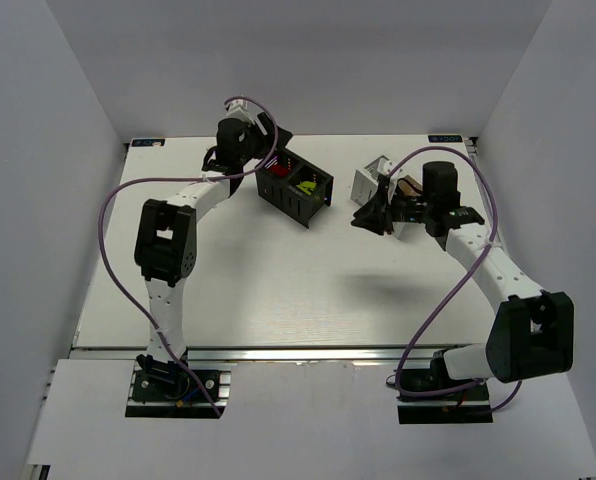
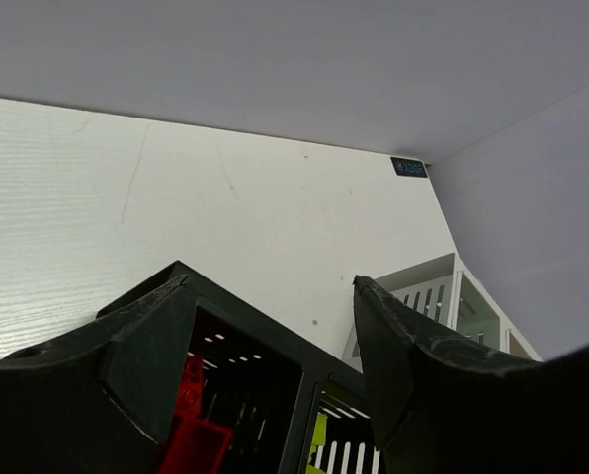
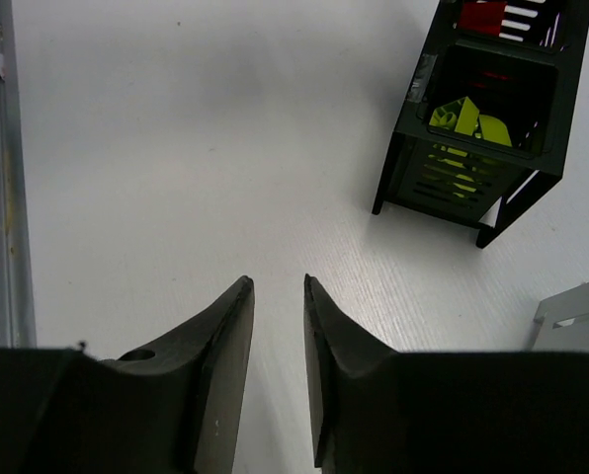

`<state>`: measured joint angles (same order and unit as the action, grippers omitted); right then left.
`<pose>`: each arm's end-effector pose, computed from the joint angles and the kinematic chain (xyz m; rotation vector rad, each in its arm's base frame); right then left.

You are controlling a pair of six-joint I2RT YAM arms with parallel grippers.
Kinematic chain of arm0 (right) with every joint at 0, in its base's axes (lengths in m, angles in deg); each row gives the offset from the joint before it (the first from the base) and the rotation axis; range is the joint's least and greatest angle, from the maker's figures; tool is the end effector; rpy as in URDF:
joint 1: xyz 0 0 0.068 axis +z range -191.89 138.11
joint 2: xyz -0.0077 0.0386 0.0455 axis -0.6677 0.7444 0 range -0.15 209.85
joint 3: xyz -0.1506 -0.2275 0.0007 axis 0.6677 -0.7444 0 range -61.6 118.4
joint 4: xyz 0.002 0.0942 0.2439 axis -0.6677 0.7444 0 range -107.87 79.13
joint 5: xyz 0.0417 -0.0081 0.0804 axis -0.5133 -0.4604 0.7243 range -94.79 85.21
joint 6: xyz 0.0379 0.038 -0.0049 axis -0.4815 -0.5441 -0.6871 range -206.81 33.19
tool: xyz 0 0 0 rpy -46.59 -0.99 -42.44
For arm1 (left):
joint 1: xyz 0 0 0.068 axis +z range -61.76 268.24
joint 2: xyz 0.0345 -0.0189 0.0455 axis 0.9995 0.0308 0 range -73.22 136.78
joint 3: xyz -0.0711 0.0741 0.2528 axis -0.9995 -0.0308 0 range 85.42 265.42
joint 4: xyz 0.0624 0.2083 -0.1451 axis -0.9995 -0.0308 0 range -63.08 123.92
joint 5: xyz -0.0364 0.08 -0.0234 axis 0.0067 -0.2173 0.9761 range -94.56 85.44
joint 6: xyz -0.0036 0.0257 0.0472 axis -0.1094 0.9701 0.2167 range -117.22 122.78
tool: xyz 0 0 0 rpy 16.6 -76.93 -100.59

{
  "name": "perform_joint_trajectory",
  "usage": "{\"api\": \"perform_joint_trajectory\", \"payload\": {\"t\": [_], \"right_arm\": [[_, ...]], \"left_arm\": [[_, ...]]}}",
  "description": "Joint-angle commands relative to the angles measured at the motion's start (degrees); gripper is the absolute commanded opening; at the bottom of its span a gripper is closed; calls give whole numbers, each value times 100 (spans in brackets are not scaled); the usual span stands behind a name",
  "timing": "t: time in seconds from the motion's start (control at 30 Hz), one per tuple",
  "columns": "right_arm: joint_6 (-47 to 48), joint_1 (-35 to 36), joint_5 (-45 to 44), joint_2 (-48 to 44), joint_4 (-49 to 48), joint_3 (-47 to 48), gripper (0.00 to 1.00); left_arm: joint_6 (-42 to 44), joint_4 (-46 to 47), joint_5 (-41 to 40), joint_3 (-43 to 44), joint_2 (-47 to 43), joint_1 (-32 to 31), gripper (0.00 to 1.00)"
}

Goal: Sort the legos into containers by color

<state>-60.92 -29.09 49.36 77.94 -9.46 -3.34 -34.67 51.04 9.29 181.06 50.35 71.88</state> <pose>0.2861 0.0946 0.3004 -1.1460 1.5573 0.8130 0.4938 -0.1538 0.2514 -0.1546 1.8350 -0.8841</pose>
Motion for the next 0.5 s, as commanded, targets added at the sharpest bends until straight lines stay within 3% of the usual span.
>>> {"api": "perform_joint_trajectory", "payload": {"t": [0.0,0.07,0.1,0.13,0.3,0.47], "right_arm": [[-5,-32,78,-232,-129,10,34],[-101,-40,-53,-241,-120,45,46],[-145,-49,-115,-250,-128,71,72],[-198,-58,-176,-267,-120,98,89],[-979,-164,-843,-364,-585,159,89],[-1560,-172,-1907,-355,-779,229,89]], "left_arm": [[238,-227,-197,184,-236,-34,74],[352,-297,-259,175,-464,-25,76],[518,-515,-303,192,-561,-25,78],[589,-665,-478,210,-675,-25,95],[1485,-1325,-821,-386,-1966,-25,98],[1785,-1308,-1024,-2222,-3591,-34,98]]}}
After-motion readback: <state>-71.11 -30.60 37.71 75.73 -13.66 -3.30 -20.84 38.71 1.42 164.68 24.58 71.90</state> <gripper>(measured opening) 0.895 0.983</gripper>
